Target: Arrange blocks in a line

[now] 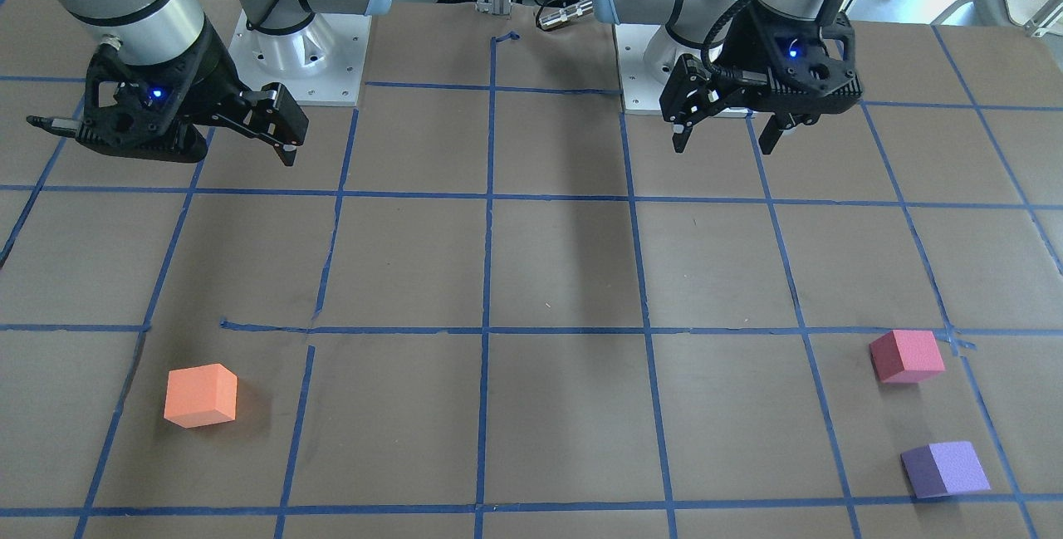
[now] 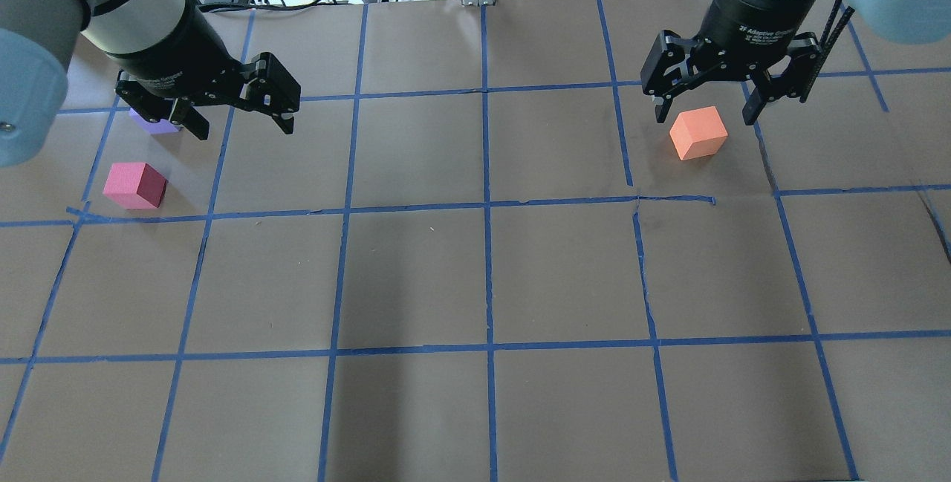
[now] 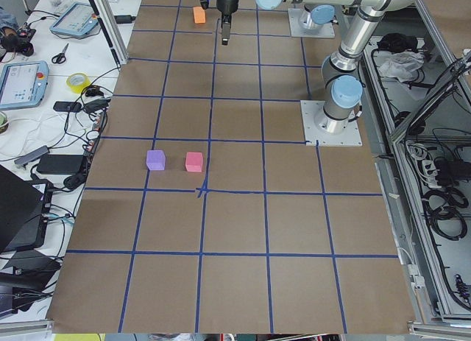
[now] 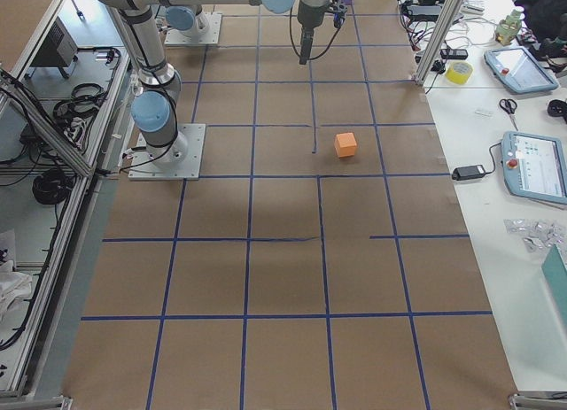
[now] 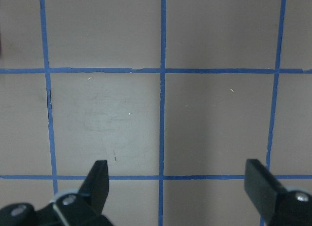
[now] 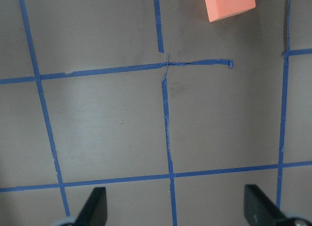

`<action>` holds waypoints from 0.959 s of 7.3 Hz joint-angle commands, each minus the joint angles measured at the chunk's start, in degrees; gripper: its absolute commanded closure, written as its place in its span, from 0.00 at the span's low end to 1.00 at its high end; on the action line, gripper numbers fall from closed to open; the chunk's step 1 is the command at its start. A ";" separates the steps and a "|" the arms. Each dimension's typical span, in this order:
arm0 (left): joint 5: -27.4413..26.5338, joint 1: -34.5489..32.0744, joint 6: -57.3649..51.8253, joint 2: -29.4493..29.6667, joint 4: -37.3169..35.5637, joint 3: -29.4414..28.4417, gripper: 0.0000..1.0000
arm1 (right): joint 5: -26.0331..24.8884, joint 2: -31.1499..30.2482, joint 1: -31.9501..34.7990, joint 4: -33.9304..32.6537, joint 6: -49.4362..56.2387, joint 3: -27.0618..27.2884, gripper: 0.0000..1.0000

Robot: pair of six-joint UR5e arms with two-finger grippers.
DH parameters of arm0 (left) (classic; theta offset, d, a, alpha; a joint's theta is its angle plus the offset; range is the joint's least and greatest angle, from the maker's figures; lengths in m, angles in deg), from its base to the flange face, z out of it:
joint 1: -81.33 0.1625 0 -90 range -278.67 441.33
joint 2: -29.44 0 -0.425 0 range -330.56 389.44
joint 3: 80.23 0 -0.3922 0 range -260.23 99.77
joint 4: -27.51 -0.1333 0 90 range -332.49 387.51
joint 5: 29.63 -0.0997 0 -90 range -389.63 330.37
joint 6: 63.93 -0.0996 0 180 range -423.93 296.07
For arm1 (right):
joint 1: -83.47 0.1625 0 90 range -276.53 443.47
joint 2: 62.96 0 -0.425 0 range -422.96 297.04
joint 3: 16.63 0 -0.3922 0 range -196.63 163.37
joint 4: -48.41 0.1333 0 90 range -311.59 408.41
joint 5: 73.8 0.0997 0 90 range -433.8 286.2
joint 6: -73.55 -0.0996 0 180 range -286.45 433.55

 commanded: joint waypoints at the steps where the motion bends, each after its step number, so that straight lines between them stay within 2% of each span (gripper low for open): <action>1: -0.04 -0.09 0.02 0.06 0.28 0.09 0.00 | 0.04 0.09 0.00 0.00 0.09 0.00 0.00; 7: -0.04 0.00 0.02 0.06 0.19 0.00 0.00 | -0.04 -0.35 0.00 -2.02 -0.53 -0.09 0.00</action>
